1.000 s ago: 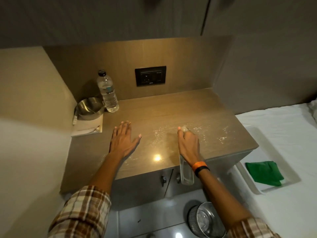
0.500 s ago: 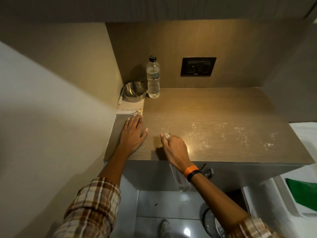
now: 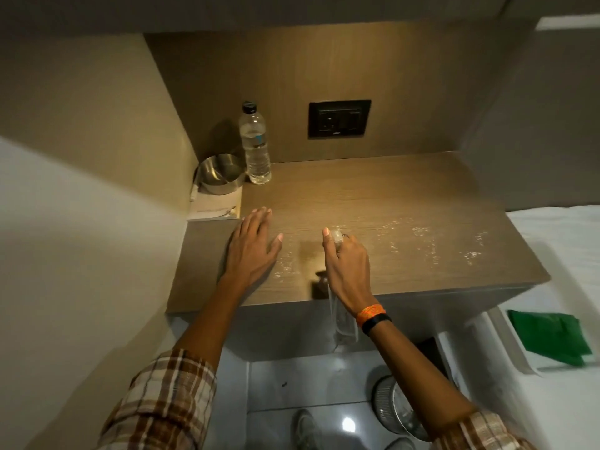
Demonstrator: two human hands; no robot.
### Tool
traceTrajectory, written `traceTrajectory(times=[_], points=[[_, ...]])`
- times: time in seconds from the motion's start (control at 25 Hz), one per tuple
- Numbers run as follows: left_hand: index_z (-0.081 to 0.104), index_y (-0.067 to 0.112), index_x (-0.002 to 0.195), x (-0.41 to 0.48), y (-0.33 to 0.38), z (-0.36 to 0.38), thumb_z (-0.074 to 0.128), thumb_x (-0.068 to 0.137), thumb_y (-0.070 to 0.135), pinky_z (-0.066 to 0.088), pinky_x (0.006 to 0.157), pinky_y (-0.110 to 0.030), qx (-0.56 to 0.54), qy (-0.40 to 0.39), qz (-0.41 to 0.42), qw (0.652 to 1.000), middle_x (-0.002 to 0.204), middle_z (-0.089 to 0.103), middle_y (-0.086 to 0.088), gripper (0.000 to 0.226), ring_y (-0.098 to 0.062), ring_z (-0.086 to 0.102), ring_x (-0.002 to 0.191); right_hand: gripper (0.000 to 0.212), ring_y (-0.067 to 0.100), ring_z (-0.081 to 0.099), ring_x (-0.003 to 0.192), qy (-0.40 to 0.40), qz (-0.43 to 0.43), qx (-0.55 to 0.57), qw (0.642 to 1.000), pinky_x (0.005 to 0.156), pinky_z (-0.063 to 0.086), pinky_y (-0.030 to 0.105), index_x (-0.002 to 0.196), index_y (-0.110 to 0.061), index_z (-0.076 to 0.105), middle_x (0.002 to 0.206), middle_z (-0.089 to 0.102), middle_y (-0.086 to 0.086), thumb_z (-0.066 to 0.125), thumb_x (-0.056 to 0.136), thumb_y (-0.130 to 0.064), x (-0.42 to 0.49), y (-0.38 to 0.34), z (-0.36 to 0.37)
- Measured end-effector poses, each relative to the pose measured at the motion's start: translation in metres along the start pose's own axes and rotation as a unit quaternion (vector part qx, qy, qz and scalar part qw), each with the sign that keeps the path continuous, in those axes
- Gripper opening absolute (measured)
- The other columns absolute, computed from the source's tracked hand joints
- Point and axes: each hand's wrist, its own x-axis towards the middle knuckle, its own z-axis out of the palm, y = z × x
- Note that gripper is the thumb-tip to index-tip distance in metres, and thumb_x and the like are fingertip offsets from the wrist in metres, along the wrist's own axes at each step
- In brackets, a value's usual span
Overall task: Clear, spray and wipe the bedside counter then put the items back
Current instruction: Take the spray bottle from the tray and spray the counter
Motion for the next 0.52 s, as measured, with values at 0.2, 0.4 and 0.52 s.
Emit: traceTrajectory(times=[0.2, 0.4, 0.52], points=[[0.014, 0.013, 0.158, 0.058, 0.135, 0.034, 0.027, 0.1, 0.06, 0.009, 0.126, -0.043, -0.031, -0.065, 0.075, 0.995, 0.167, 0.015, -0.009, 0.076, -0.024, 0.011, 0.155, 0.047, 0.012, 0.043, 0.066, 0.094, 0.047, -0.04, 0.994, 0.066, 0.027, 0.022, 0.067, -0.021, 0.048, 0.081, 0.05, 0.005, 0.036, 0.107, -0.043, 0.029, 0.063, -0.082], [0.01, 0.012, 0.159, 0.103, 0.266, 0.072, 0.029, 0.1, 0.062, 0.004, 0.127, -0.043, -0.052, -0.118, 0.131, 0.983, 0.168, 0.01, -0.009, 0.079, -0.025, 0.004, 0.156, 0.049, 0.011, 0.045, 0.068, 0.155, 0.073, -0.046, 0.984, 0.067, 0.03, 0.024, 0.07, -0.016, 0.054, 0.085, 0.054, 0.007, 0.037, 0.105, -0.045, 0.066, 0.142, -0.179], [0.008, 0.012, 0.159, 0.128, 0.332, 0.099, 0.026, 0.1, 0.062, 0.002, 0.127, -0.045, -0.045, -0.14, 0.146, 0.978, 0.169, 0.006, -0.009, 0.079, -0.025, 0.0, 0.156, 0.049, 0.013, 0.047, 0.068, 0.191, 0.087, -0.026, 0.977, 0.066, 0.031, 0.024, 0.064, -0.02, 0.047, 0.082, 0.053, 0.003, 0.038, 0.104, -0.048, 0.088, 0.199, -0.239]])
